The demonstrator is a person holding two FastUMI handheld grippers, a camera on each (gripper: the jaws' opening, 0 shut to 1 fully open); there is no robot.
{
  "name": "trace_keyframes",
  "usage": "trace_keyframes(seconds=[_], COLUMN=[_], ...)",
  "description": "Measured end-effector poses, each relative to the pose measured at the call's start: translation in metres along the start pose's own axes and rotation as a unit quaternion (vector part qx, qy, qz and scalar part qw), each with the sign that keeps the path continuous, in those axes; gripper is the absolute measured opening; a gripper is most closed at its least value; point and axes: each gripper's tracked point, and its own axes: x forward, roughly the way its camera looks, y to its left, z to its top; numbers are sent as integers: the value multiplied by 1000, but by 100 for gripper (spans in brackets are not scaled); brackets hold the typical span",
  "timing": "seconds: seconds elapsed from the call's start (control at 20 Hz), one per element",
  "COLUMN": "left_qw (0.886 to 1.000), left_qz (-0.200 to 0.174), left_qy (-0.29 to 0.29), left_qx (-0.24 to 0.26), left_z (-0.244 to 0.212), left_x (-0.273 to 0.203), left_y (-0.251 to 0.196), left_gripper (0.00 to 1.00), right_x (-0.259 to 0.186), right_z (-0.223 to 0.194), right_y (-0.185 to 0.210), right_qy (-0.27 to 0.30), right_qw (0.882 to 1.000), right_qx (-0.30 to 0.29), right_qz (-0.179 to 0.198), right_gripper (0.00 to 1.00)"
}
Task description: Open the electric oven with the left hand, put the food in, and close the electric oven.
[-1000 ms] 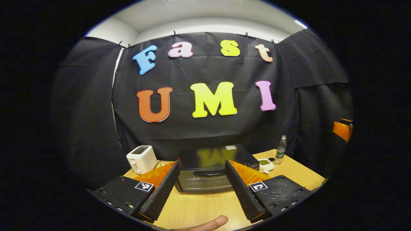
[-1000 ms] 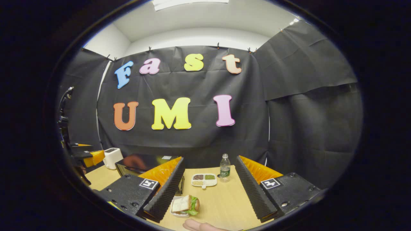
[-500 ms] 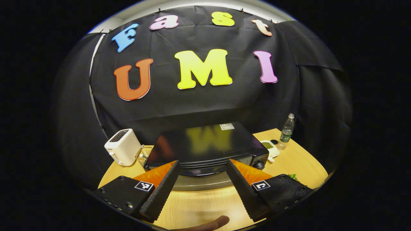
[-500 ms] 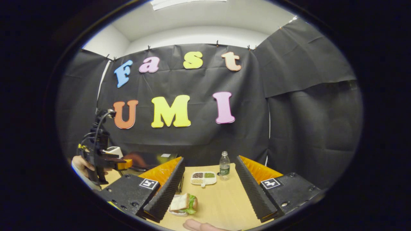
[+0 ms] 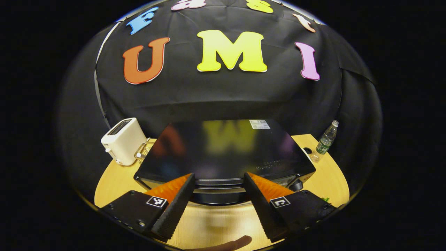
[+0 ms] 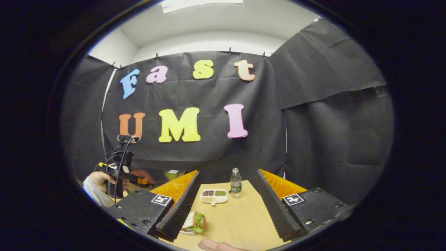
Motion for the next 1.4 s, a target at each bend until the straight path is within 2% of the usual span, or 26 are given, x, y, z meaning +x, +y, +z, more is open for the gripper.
trace_keyframes(seconds=[0.05, 0.1, 0.2, 0.25, 0.3, 0.35, 0.4, 0.55, 0.6, 0.65, 0.7, 0.75, 0.9, 0.95, 1.05, 1.3, 1.35, 1.4], left_qw=[1000, 1000, 1000, 1000, 1000, 1000, 1000, 1000, 1000, 1000, 1000, 999, 1000, 1000, 1000, 999, 998, 998], left_qz=[4, 6, 10, 10, 7, 3, -1, -9, -10, -10, -9, -8, -7, -9, -7, -16, -17, -18], left_qy=[-10, -4, -12, -17, -17, -19, -20, -26, -27, -29, -29, -31, -29, -27, -19, 47, 57, 61], left_qx=[5, 9, 13, 11, 10, 8, 7, 6, 6, 3, 2, 3, 6, 3, -2, -10, -15, -21], left_z=[5, 2, 2, 3, 2, 1, -1, -6, -8, -12, -15, -17, -26, -32, -48, -119, -130, -137], left_x=[0, 0, -2, -3, -4, -5, -6, -14, -17, -21, -23, -26, -35, -36, -39, -32, -32, -34], left_y=[2, 2, 2, 2, 2, 1, 0, 1, 1, 1, 1, 0, -1, -3, -3, -8, -7, -7], left_gripper=[83, 94, 94, 94, 95, 95, 95, 95, 95, 95, 95, 95, 95, 95, 95, 95, 95, 95], right_x=[1, 1, -2, -1, -1, -2, -3, -5, -5, -5, -6, -6, -9, -10, -12, -14, -14, -15], right_z=[-1, -3, -6, -7, -8, -9, -10, -10, -10, -9, -11, -12, -16, -16, -16, -16, -17, -18], right_y=[0, 1, 4, 5, 5, 3, 2, 1, 1, 4, 5, 7, 10, 11, 12, 12, 13, 14], right_qy=[1, 3, 9, 11, 12, 12, 12, 14, 12, 11, 12, 14, 21, 21, 21, 20, 22, 22], right_qw=[1000, 1000, 1000, 1000, 1000, 1000, 1000, 1000, 1000, 1000, 1000, 1000, 1000, 1000, 1000, 1000, 1000, 1000], right_qx=[0, 1, 2, 3, 4, 4, 5, 7, 9, 11, 13, 15, 17, 16, 10, 10, 11, 11], right_qz=[0, 1, 7, 9, 10, 9, 7, 4, 3, 4, 5, 7, 12, 12, 13, 13, 14, 15], right_gripper=[100, 93, 93, 100, 100, 93, 100, 100, 93, 100, 100, 93, 93, 100, 100, 100, 93, 100])
